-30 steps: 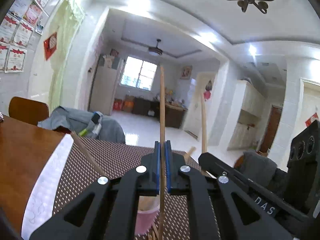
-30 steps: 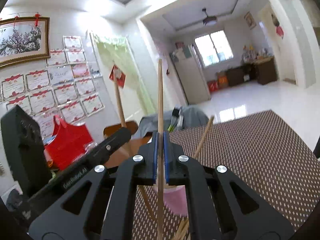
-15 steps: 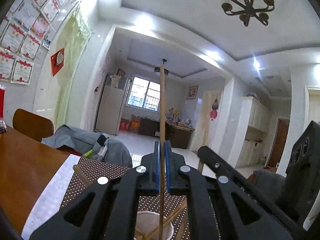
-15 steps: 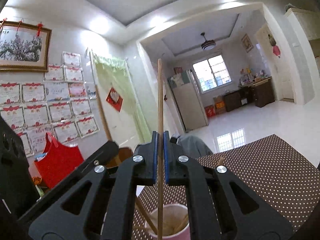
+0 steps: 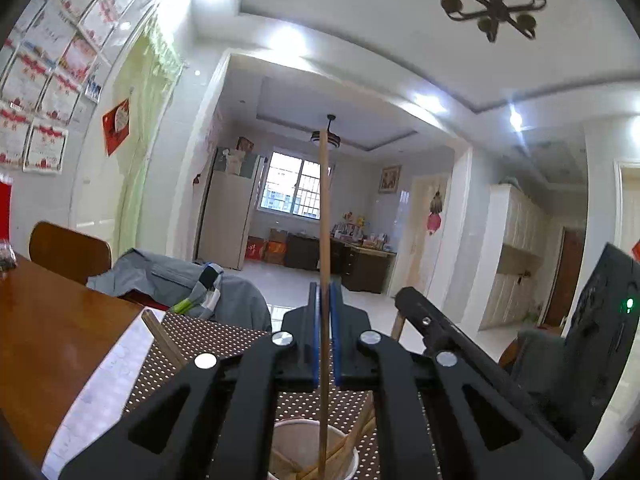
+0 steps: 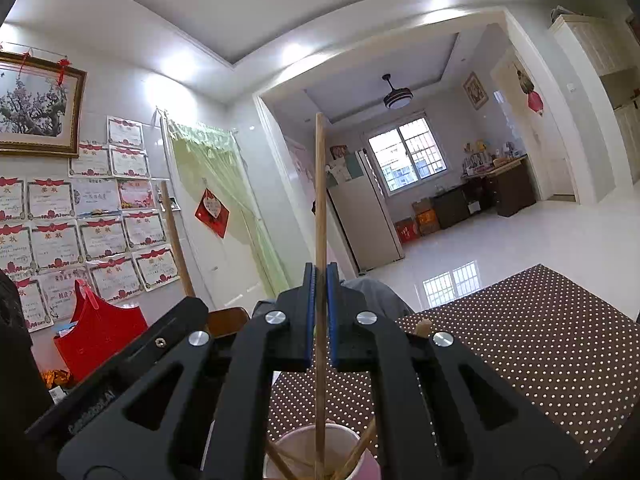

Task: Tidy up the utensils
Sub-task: 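Lift both held chopsticks upright and carry them above the pink cup, then open the left tool over the cup while the right tool opens too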

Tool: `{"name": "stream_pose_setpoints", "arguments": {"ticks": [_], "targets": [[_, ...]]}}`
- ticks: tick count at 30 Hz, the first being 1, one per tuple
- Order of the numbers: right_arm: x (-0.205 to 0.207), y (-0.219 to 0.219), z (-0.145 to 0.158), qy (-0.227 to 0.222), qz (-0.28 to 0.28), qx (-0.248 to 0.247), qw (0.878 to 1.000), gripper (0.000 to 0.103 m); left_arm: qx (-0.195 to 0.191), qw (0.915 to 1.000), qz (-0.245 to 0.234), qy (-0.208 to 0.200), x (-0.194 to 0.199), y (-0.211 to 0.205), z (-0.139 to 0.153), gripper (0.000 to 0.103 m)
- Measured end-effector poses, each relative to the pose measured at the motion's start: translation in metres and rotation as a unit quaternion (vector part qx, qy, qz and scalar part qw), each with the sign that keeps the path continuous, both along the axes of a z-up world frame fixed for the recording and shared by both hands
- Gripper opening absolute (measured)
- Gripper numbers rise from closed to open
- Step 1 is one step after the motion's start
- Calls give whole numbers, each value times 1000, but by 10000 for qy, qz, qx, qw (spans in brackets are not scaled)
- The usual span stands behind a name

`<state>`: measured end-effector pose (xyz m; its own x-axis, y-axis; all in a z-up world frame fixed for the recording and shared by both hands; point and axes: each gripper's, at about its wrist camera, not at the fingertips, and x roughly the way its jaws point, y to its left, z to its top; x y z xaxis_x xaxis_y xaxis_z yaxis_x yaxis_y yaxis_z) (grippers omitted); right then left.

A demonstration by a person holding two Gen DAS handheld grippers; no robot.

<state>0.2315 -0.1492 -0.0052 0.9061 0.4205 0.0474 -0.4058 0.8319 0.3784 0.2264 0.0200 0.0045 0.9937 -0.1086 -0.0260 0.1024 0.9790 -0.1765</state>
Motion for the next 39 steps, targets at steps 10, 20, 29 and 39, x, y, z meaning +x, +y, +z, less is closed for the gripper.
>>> {"name": "stream_pose_setpoints", "arguments": {"ticks": [10, 20, 29, 39], "targets": [[-7, -1, -1, 26, 29, -107, 9999, 6, -173, 9995, -52, 245, 1, 8, 1, 28], [-13, -2, -2, 38, 26, -161, 9999, 6, -117, 9992, -94, 380, -5, 9, 3, 39], [-20, 0, -7, 153, 59, -299, 9994, 6, -83, 9995, 58, 305, -16, 15, 11, 55], [-28, 15, -13, 431, 226, -633, 9968, 7, -34, 9992, 227, 339, -26, 20, 17, 59]]}}
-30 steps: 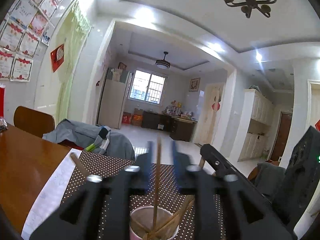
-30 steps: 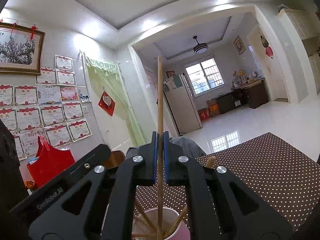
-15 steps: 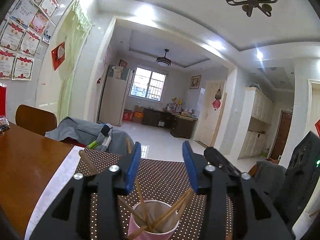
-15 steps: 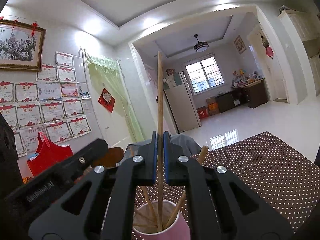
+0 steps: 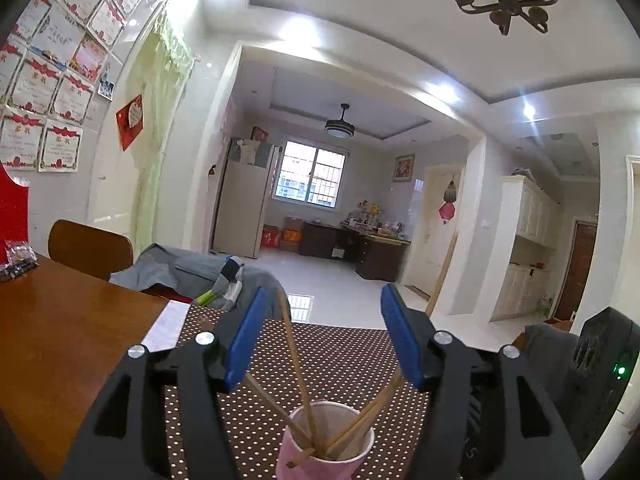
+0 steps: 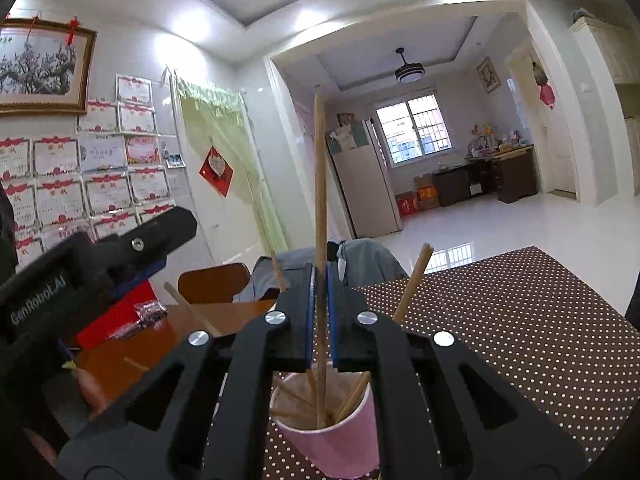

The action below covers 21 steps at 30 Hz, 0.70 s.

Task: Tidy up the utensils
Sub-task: 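Open the left tool over the cup while the right tool opens too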

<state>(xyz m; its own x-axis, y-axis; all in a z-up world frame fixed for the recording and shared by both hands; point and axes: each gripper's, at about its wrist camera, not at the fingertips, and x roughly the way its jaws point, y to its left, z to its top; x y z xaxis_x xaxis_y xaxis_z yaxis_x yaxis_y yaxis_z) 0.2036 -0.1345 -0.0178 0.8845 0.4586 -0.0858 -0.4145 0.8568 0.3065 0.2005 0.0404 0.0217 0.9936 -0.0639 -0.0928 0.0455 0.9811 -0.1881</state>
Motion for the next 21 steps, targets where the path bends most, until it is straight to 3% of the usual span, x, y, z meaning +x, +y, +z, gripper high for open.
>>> {"name": "stream_pose_setpoints", "arguments": {"ticks": [3, 5, 6, 21], "targets": [[-1, -1, -3, 167, 29, -44, 9998, 9, 37, 10000, 28, 39, -5, 1, 2, 60], [-3, -1, -3, 216, 4, -55, 9998, 30, 82, 9999, 77, 99, -8, 1, 4, 60], [-6, -2, -4, 226, -9, -46, 9997, 58, 102, 9998, 86, 113, -10, 2, 5, 60], [-39, -15, 12, 41, -220, -112, 9997, 60, 326, 9993, 198, 40, -43, 0, 16, 62]]}}
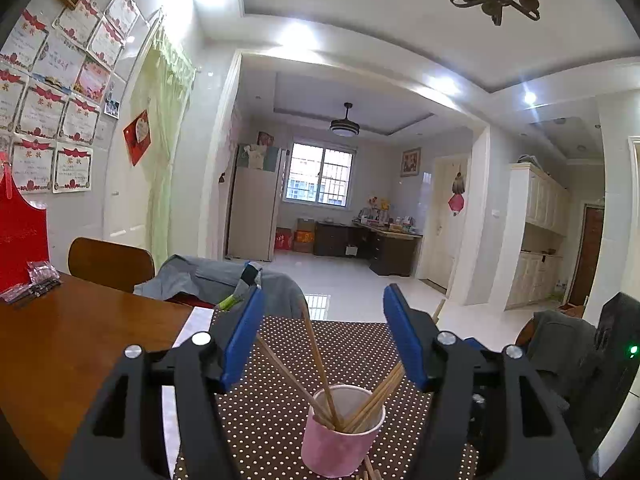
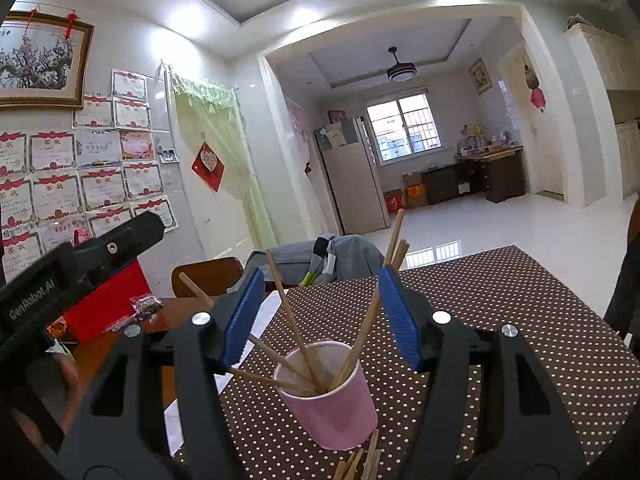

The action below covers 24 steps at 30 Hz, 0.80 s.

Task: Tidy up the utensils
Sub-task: 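Open the left tool over the cup while the right tool opens too, then lower both open tools back to the chopstick pile beside the cup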

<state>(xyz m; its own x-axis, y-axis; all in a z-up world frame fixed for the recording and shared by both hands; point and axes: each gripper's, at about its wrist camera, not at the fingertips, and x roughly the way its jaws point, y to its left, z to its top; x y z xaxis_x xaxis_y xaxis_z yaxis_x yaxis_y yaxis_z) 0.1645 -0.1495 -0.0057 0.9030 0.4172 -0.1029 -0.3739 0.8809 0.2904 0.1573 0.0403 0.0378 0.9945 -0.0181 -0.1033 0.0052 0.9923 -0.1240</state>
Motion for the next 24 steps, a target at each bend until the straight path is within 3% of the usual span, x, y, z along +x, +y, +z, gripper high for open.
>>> {"name": "stream_pose_setpoints", "arguments": {"ticks": [12, 24], "targets": [[-32, -20, 7, 75, -122, -197, 9997, 62, 307, 9995, -76, 79, -33, -12, 3, 65], [-58, -35, -11, 452, -75, -691, 9966, 65, 982, 9938, -240, 465, -61, -38, -11, 67]]}}
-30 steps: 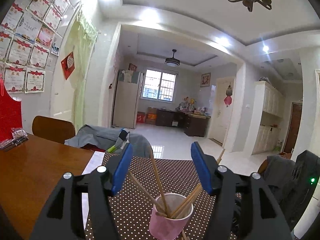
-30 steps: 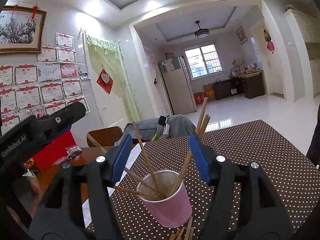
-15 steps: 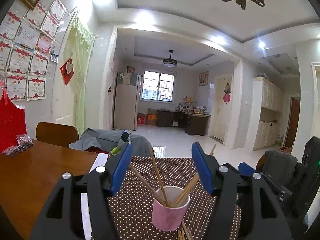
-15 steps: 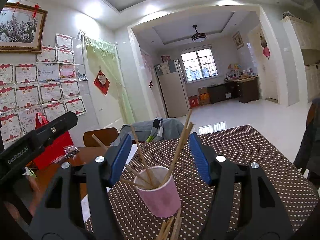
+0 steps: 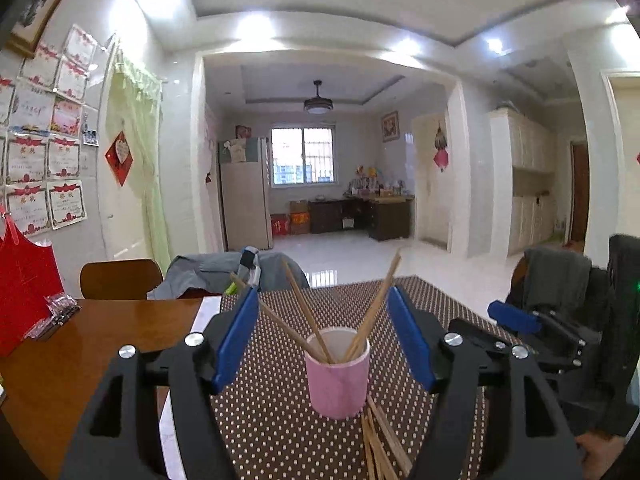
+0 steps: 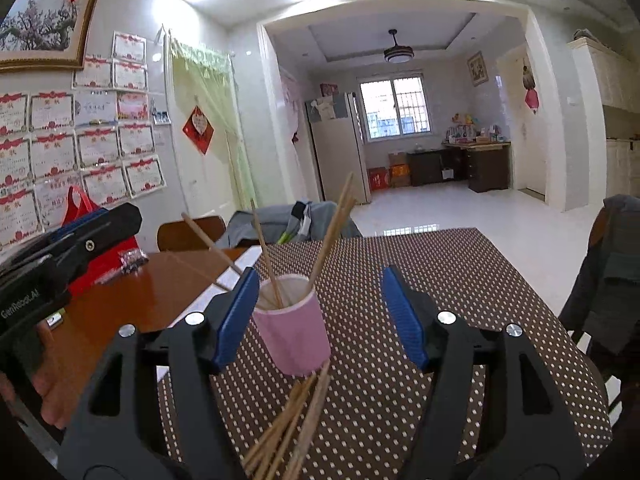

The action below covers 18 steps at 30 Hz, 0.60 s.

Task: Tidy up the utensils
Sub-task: 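Lower both open tools back to the chopstick pile beside the cup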

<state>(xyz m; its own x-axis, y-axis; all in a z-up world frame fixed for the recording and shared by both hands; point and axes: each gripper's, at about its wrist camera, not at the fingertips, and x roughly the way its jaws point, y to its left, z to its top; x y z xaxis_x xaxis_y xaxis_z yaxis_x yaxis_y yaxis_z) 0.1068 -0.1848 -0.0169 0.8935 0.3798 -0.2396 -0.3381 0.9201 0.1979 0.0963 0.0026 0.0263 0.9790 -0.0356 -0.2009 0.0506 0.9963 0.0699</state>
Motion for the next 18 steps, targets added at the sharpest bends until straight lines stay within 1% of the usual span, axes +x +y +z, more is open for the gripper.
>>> {"name": "stream_pose_setpoints", "arguments": {"ticks": [3, 5, 7, 9, 11, 13, 14, 15, 17, 18], "targets": [[-3, -5, -9, 192, 26, -121, 9997, 65, 180, 9992, -133, 346, -1, -4, -8, 67], [-3, -7, -14, 309, 43, -190, 9993, 65, 354, 9962, -313, 737, 2, -9, -14, 67], [-1, -10, -22, 499, 26, -307, 9983, 65, 569, 9871, -540, 1394, 10, -14, -25, 67], [1, -12, -29, 689, 16, -393, 9968, 67, 615, 9802, -613, 1778, 14, -14, -37, 67], [6, -13, -39, 964, 19, -476, 9942, 67, 566, 9735, -711, 2098, 18, -12, -48, 67], [8, -13, -49, 1205, 20, -606, 9909, 67, 529, 9633, -817, 2501, 22, -11, -63, 67], [9, -13, -53, 1304, 32, -658, 9893, 67, 571, 9552, -891, 2763, 25, -12, -72, 67], [9, -13, -58, 1394, 46, -711, 9877, 68, 591, 9503, -927, 2914, 27, -14, -79, 67], [10, -12, -64, 1558, 50, -829, 9843, 69, 677, 9358, -977, 3320, 33, -15, -99, 67], [12, -11, -68, 1657, 84, -867, 9823, 69, 691, 9318, -974, 3428, 35, -15, -105, 67]]}}
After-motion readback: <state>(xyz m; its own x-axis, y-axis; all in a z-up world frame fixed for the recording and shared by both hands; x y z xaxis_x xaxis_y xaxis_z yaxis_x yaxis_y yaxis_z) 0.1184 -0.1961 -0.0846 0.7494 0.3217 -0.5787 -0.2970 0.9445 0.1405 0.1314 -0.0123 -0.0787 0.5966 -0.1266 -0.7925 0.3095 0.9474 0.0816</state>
